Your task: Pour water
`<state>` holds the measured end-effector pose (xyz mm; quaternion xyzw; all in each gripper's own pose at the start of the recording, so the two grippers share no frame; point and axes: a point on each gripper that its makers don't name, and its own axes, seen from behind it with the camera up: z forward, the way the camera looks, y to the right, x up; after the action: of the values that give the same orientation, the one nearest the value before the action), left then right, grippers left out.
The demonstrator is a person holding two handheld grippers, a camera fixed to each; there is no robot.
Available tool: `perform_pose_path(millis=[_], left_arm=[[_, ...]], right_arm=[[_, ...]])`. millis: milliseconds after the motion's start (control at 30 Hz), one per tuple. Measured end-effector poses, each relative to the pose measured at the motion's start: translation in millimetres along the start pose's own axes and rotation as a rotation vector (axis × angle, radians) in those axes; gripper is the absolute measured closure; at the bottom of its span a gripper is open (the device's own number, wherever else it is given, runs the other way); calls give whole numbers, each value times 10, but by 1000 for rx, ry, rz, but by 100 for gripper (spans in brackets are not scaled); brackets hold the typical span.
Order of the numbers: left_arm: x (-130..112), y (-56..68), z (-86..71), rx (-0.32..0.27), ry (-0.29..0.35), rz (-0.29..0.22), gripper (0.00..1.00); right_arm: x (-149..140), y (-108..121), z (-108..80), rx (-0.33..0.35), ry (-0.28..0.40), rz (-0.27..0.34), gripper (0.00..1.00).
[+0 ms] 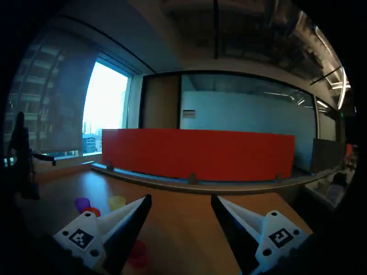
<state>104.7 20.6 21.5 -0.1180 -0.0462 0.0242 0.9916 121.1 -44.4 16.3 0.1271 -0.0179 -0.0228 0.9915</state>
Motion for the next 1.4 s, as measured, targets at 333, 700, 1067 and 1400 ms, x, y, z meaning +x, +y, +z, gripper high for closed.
perform_pose_path(millis=[333,700,1067,1400], left_arm=[[-6,191,44,-95,-21,0,13],[125,559,60,-261,-11,7,13],[52,690,78,-325,-26,63,13],[-69,892,6,-429,-69,117,13]], right_arm=[[-63,-315,32,151,-43,-3,0],[-25,-616,7,310,-67,-14,0],[-34,-735,1,357,-97,-68,0],[-135,-754,-41,417,-179,-88,0]])
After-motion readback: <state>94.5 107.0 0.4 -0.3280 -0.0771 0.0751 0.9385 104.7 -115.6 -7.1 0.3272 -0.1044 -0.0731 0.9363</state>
